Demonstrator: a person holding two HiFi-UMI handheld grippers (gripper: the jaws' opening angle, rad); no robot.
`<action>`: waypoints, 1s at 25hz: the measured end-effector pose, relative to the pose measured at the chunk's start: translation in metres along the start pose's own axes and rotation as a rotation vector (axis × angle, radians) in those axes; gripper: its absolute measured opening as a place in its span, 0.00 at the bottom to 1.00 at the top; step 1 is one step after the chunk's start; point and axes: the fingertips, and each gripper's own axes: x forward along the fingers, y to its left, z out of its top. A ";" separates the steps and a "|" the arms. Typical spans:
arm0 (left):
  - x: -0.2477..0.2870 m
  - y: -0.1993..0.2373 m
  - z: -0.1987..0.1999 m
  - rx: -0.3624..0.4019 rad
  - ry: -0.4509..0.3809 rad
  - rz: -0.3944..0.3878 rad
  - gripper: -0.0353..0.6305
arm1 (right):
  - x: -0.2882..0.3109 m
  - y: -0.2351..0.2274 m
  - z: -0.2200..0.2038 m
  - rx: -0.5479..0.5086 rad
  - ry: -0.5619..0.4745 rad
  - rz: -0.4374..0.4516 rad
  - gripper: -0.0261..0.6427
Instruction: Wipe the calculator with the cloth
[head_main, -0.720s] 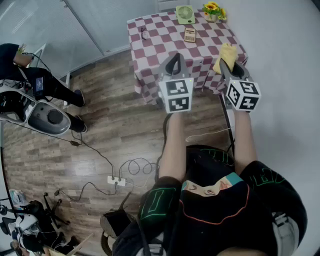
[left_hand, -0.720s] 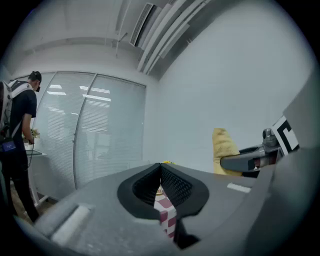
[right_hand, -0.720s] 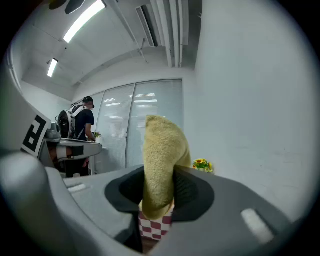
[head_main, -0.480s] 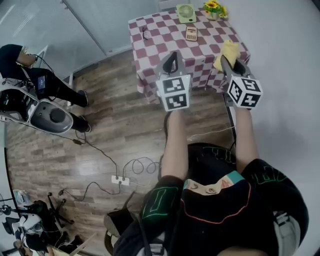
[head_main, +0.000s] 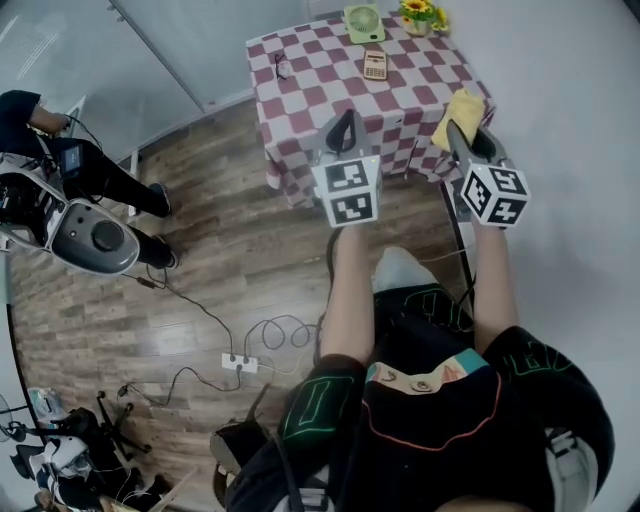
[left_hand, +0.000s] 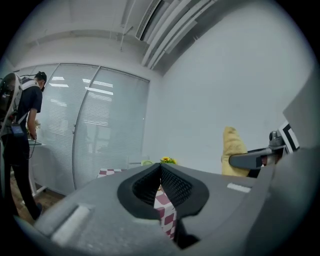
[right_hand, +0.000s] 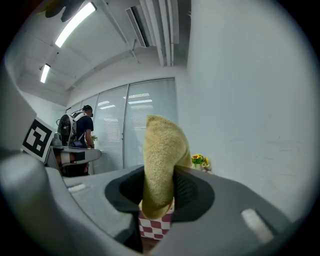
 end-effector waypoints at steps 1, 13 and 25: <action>0.005 -0.003 -0.004 -0.002 0.009 -0.005 0.07 | 0.003 -0.003 -0.001 0.001 0.005 0.001 0.23; 0.092 0.035 -0.095 -0.042 0.236 0.047 0.07 | 0.117 -0.032 -0.055 0.086 0.149 0.067 0.23; 0.221 0.025 -0.148 0.010 0.387 -0.030 0.07 | 0.253 -0.108 -0.100 0.075 0.273 0.056 0.23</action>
